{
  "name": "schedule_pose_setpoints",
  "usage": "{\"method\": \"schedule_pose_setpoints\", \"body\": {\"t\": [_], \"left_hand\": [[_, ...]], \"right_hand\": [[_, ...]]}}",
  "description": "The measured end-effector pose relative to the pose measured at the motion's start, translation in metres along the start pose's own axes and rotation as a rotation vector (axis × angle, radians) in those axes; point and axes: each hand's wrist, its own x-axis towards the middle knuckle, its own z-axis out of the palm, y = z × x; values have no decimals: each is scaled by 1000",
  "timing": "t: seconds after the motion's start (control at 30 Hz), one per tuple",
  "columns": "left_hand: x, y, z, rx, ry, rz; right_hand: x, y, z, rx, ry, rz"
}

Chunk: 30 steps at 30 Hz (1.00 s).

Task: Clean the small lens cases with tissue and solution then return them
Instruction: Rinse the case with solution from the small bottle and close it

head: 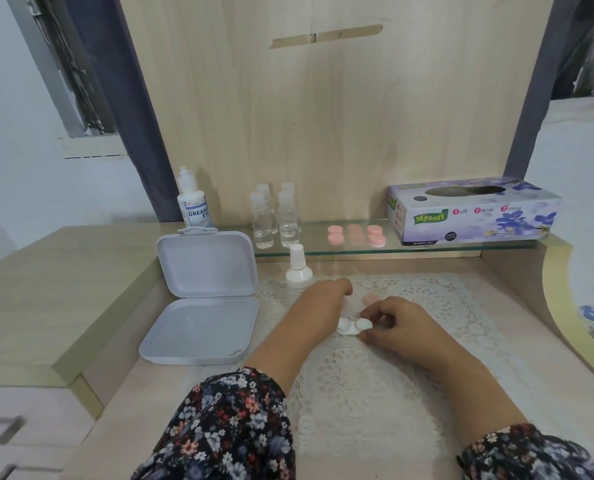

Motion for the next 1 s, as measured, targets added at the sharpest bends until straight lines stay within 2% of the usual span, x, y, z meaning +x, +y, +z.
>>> {"method": "schedule_pose_setpoints", "body": {"t": [0.17,0.27,0.5,1.0], "left_hand": [[-18,-3,1,-314,133,-55],[-29,-3,6,-384,200,-59],[-39,-8,16,-365,283,7],[-33,-11,27,-322,261,69]], "right_hand": [[-1,-2,0,1,1,-5],[-1,-2,0,2,4,-3],[-1,-3,0,3,8,5],[0,-3,0,-9,13,5]]}}
